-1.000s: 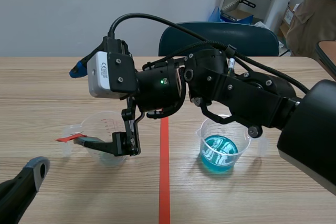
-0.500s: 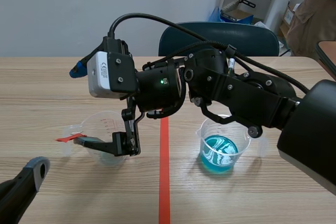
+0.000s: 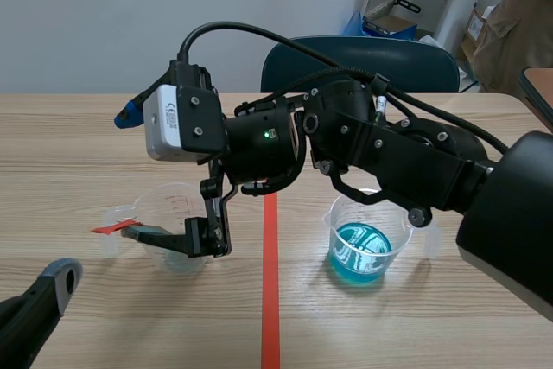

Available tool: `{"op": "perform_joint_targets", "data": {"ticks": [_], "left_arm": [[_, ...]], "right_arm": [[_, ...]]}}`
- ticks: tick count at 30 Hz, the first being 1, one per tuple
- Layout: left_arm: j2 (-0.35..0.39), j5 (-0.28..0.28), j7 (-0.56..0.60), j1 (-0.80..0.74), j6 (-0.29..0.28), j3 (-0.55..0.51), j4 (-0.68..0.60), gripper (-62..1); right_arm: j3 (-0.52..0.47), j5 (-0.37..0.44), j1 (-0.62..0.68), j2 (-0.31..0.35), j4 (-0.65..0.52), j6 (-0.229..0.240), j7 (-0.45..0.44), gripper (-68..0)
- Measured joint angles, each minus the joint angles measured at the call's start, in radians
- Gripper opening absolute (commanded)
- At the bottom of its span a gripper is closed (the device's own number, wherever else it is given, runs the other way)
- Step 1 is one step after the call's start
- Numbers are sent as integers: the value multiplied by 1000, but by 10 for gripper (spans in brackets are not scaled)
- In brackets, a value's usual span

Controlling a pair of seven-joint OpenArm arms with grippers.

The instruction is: Do the redox reaction experiment

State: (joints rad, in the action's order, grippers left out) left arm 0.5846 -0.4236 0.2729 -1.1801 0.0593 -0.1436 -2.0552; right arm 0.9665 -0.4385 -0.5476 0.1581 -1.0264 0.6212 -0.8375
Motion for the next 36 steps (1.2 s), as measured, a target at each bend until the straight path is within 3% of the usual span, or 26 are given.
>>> {"op": "perform_joint_targets", "data": {"ticks": [36], "left_arm": [[0, 0, 0, 0, 0, 0, 0, 14]], "right_arm": [[0, 26, 0, 17, 0, 0, -1, 4]]}}
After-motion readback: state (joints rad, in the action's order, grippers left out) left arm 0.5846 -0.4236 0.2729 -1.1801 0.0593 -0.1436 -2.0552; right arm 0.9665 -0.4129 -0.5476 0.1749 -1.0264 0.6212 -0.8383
